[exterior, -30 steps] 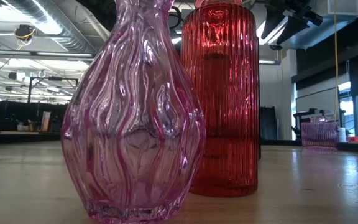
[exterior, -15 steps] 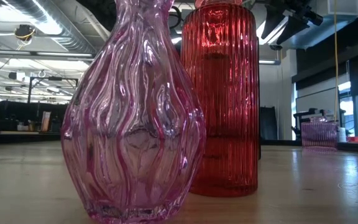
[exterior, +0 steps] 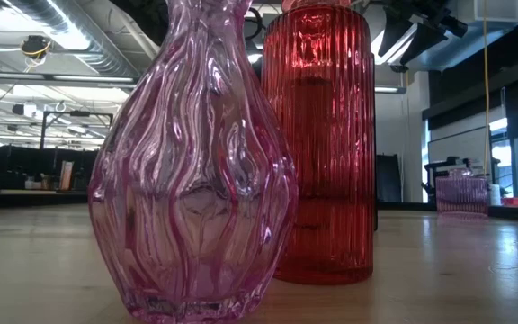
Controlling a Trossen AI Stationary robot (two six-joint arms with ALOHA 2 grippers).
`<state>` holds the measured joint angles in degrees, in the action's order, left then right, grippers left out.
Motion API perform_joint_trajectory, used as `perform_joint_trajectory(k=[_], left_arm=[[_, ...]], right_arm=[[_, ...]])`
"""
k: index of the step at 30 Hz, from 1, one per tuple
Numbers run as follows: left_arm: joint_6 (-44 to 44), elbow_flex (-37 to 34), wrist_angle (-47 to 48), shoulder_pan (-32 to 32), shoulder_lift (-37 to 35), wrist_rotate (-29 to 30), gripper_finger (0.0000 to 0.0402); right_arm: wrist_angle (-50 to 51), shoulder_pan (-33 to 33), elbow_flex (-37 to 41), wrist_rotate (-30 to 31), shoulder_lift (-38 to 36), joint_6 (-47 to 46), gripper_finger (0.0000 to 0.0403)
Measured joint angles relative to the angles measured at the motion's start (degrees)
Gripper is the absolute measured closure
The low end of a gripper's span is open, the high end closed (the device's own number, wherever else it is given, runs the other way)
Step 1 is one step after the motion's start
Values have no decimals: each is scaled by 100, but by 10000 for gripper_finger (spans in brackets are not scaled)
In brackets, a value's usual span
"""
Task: Sort vases onto shelf
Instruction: Put the top green vase on the shelf
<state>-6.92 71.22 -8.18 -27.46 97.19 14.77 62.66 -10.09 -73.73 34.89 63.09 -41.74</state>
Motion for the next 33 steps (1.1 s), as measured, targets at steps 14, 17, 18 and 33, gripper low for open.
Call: perform_joint_trajectory(k=[14, 17, 18, 33], left_arm=[[-22, 0, 6, 23, -1, 45, 257], [-22, 0, 91, 28, -15, 152, 257], [-31, 1, 140, 31, -18, 165, 257], [-190, 2, 681, 316, -344, 381, 256]], right_arm=[[2, 0, 0, -107, 0, 0, 142], [2, 0, 0, -113, -2, 0, 142], [2, 0, 0, -139, -1, 0, 142], [2, 0, 0, -150, -2, 0, 142]])
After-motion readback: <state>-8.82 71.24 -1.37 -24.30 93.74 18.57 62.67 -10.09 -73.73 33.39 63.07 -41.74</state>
